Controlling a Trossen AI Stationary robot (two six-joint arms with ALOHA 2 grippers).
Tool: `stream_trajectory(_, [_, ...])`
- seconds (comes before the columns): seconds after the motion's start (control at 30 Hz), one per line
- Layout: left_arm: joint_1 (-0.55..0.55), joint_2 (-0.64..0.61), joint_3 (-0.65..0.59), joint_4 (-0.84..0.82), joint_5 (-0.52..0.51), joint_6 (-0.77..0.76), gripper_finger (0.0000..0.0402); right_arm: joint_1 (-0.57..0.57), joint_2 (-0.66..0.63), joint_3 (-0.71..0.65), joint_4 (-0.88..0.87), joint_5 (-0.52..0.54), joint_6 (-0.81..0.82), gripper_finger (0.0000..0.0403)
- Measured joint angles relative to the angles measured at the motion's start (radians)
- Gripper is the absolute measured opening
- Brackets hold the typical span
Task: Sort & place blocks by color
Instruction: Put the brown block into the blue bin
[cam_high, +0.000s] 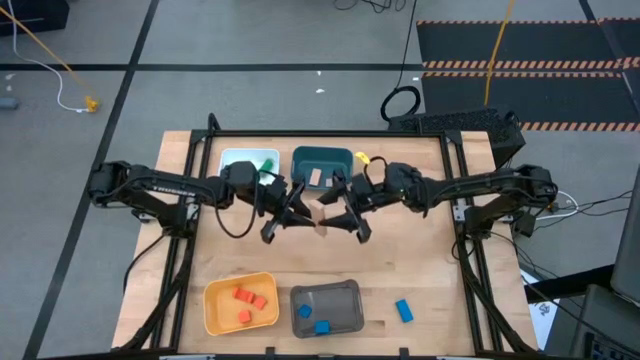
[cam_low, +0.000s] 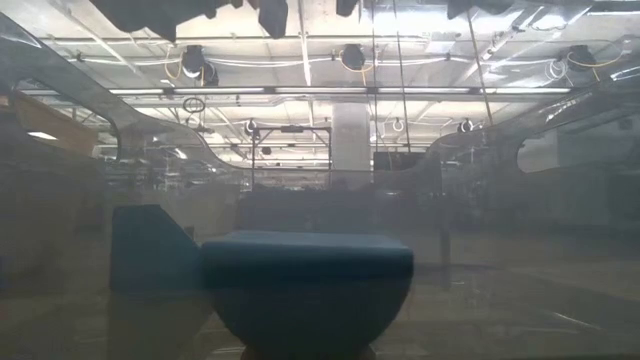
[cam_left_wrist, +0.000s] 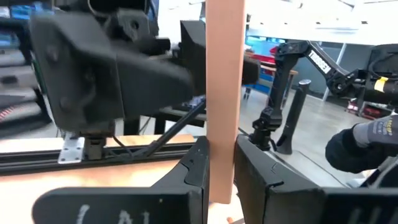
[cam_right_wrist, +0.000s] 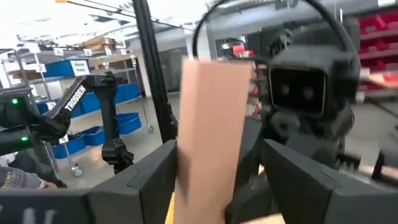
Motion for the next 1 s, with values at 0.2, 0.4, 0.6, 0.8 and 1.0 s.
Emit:
stream_trajectory(0.2, [0.067, -0.001, 0.0, 0.031, 0.002, 0.001, 0.0049, -0.023, -0.047, -0.001, -0.152, 0.013, 0.039, 0.0259])
stream_trajectory(0.4, [0.147, -0.002, 0.0, 0.03, 0.004, 0.001, 0.0049, -0.07, -0.166, -0.002, -0.403, 0.093, 0.031, 0.028])
stream_trajectory(0.6, [0.236, -0.002, 0.001, -0.049, -0.069, 0.017, 0.0049, -0.099, -0.273, -0.001, -0.722, 0.241, 0.038, 0.0281])
stream_trajectory(0.8, [0.283, 0.015, 0.001, -0.293, -0.383, 0.018, 0.0049, -0.07, -0.269, -0.001, -0.984, 0.339, 0.132, 0.0278])
stream_trajectory(1.0, [0.316, 0.094, 0.001, -0.357, -0.523, -0.047, 0.0049, -0.019, -0.241, -0.048, -1.068, 0.413, 0.282, 0.0277])
